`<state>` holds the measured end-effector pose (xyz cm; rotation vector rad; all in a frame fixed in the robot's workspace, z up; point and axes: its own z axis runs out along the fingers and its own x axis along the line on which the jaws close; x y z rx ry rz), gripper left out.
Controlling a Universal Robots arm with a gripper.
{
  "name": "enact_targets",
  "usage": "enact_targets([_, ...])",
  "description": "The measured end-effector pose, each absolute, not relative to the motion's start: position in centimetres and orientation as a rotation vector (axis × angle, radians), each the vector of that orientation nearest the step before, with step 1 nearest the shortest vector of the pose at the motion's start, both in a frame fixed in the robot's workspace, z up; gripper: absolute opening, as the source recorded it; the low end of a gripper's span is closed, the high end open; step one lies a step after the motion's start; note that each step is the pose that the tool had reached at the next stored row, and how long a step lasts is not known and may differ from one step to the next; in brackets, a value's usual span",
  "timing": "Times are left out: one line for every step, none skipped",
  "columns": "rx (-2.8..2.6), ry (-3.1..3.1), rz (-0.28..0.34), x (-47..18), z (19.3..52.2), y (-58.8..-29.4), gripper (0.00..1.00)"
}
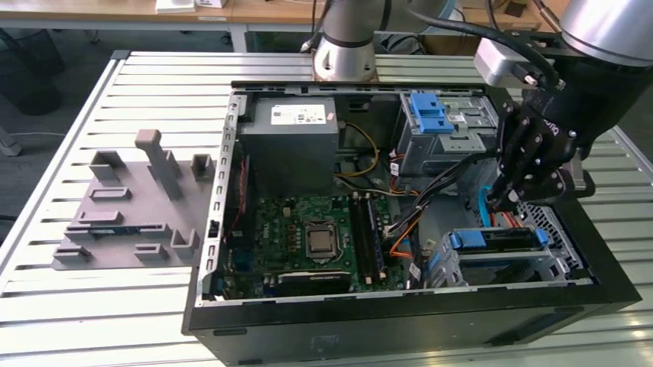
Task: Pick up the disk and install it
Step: 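Insert the second disk wire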
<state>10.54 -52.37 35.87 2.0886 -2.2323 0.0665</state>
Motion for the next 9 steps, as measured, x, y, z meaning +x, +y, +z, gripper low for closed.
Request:
enact_targets([2.089,-2.232,0.066,10.57,35.77,-52.37,0.26])
enact_targets([2.089,-2.232,0.065,10.59,35.64,-52.37,0.20])
enact_targets([2.089,-2.233,0.064,10.59,35.52,-52.37,0.20])
enact_targets([2.090,-2.234,0.062,10.60,35.39,-52.37,0.16])
enact_targets([2.092,-2.236,0.059,10.60,35.28,-52.39,0.16])
enact_targets([2.094,-2.237,0.054,10.60,35.18,-52.43,0.16])
enact_targets([2.095,-2.239,0.050,10.60,35.08,-52.47,0.16])
enact_targets([2.097,-2.241,0.047,10.60,35.01,-52.52,0.16])
enact_targets([2.100,-2.244,0.050,10.60,34.98,-52.58,0.16])
